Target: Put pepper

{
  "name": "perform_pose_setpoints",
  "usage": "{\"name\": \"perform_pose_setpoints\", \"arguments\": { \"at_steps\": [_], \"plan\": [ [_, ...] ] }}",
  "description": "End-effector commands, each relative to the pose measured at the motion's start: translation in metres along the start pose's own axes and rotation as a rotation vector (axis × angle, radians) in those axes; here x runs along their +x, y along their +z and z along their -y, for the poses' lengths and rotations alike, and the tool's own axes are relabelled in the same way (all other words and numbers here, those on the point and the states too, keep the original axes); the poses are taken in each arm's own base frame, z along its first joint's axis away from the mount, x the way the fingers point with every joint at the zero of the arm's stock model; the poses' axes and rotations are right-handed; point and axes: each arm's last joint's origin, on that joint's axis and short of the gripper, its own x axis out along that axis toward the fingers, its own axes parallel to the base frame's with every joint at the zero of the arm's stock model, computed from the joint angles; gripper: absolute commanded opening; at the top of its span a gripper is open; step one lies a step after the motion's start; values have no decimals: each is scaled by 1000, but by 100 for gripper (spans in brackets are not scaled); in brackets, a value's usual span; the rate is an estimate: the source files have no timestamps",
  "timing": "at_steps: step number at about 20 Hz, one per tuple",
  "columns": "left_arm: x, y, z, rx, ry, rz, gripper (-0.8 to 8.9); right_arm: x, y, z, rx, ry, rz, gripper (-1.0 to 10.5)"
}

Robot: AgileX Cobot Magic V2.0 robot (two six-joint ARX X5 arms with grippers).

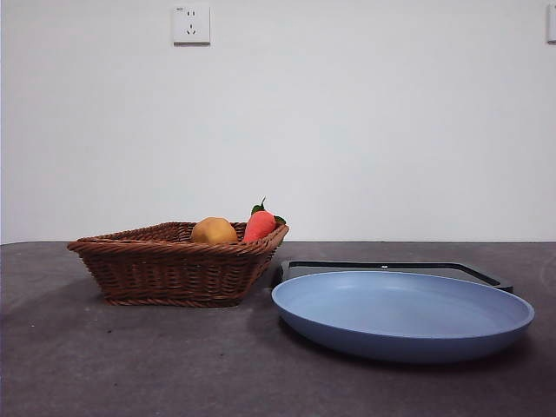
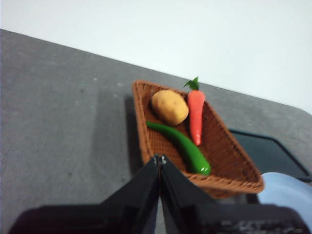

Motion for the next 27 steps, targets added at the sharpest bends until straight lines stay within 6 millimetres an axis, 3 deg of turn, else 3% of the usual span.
{"name": "perform_pose_setpoints", "arguments": {
  "at_steps": [1,9,15,21,27],
  "plan": [
    [-3,18,7,-13,-20,-10,7,0,18,-8,-23,5,2,5],
    [6,70,28,71,-114,-192,7,10,62,-29,-111,19,-202,5],
    [12,98,39,140,-205,-355,6,15,93,-46,-210,41,-412,5],
    [11,110,46,166,-264,-474,6,17,115,-60,-311,55,-644,5],
    [9,110,47,163,-272,-524,11,19,115,-60,-325,54,-724,16]
  ]
}}
